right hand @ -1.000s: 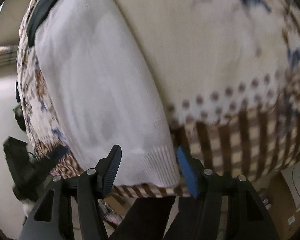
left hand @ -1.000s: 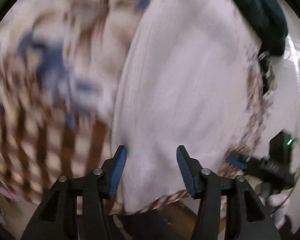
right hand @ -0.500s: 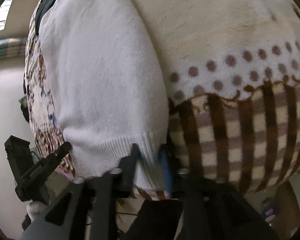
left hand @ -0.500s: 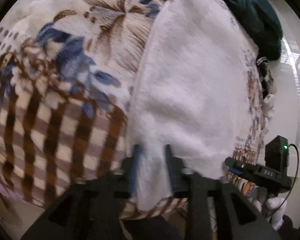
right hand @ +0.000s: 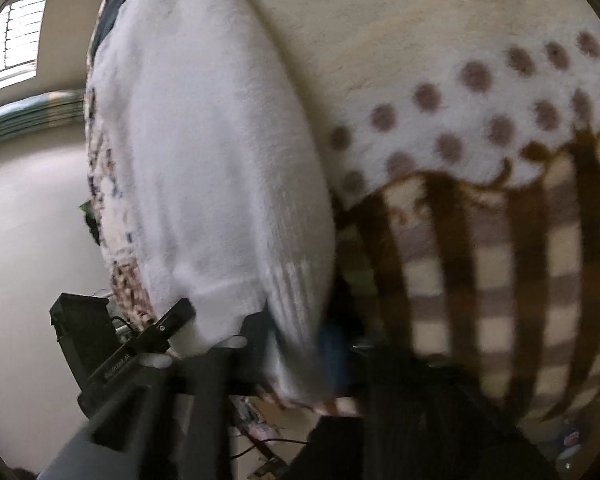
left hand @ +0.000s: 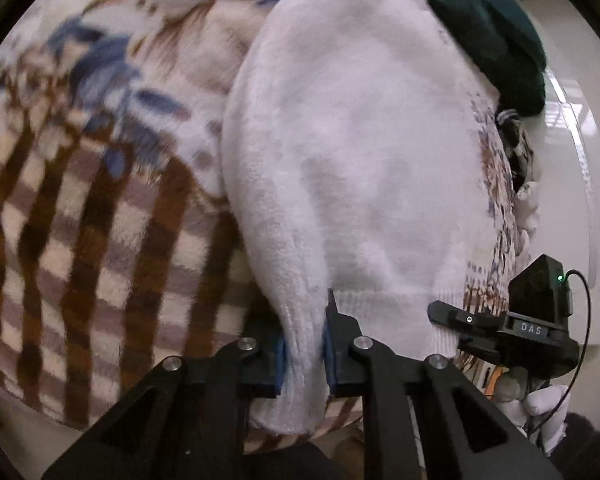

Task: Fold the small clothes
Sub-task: 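Fold the white sweater over toward the black garment with the left gripper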

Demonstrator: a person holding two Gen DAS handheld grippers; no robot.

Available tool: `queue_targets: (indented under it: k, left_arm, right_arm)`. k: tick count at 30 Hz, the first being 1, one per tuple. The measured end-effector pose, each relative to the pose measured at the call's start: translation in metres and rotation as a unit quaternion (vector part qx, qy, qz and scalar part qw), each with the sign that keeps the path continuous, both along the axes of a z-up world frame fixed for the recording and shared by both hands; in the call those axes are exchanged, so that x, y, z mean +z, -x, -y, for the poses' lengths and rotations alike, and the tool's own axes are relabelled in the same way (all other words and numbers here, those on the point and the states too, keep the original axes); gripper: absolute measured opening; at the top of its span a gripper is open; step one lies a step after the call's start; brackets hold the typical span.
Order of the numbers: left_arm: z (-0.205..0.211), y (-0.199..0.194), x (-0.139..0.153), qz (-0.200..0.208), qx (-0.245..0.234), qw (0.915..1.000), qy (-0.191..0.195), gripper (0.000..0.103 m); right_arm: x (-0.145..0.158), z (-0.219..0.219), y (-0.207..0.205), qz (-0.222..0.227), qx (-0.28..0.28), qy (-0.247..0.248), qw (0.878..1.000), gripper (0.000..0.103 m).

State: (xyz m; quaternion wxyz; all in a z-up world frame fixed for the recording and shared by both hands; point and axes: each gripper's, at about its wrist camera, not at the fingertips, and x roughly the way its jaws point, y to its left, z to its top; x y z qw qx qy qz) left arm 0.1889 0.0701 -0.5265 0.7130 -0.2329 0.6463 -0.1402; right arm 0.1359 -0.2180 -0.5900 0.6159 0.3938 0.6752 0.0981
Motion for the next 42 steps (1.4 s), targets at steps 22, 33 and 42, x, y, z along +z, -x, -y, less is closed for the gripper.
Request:
queue_targets:
  k: [22,33,42]
  left_arm:
    - [-0.031,-0.204,0.15,0.177,0.1,0.9684,0.144,0.012]
    - [-0.051,-0.397,0.047,0.052,0.131,0.974,0.178,0.037]
    - [-0.052,-0.393,0.039,0.089,0.045,0.9946,0.029,0.051]
  right_arm:
    - [0.21,0.019,-0.204,0.241,-0.062,-0.015,0.968,0.014]
    - [0.135,0.025,-0.439,0.178,-0.059,0.039,0.981,0.041]
    - [0.104,0.041,-0.423,0.173,-0.037,0.113,0.978,0.072]
